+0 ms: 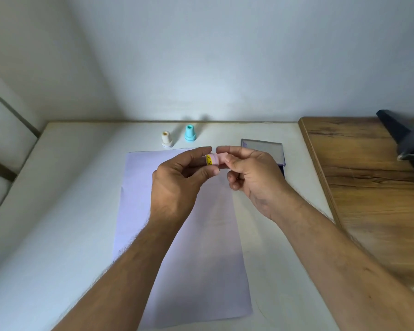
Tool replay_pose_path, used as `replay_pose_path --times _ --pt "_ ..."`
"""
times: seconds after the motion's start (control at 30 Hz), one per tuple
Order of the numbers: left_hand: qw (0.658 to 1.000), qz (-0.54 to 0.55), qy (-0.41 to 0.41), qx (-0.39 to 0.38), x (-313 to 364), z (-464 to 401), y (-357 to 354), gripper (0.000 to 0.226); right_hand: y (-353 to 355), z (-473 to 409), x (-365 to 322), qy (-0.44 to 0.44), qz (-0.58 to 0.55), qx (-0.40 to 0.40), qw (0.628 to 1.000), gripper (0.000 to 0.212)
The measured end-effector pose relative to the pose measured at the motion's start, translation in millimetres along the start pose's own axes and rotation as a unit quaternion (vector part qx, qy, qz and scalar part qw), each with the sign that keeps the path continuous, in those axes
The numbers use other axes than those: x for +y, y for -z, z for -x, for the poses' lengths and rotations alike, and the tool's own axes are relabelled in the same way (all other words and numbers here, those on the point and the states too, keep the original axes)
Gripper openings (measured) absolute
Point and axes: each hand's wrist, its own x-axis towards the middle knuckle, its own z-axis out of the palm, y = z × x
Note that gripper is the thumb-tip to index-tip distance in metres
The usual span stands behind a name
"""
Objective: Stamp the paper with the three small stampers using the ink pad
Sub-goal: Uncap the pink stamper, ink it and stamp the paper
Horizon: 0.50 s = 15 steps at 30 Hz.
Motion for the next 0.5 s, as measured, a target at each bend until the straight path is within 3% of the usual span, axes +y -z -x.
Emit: replay_pose_path --times 0.17,0.3,0.5 --pt "0.999 0.027 0.037 -0.008 0.0 -1.9 -3.1 0.022 9.4 3.2 -2.4 0.051 0.066 0.007 0.997 0.014" --pt "1.0 -0.001 0.022 -0.017 0.1 -0.2 -6.6 0.039 11.0 4.0 -2.2 0.062 0.083 0.033 0.994 0.014" --pt "1.0 -0.015 0.001 0.001 3.0 3.9 -10.6 0.038 11.8 5.3 -4.6 0.055 0.012 0.009 0.998 0.024"
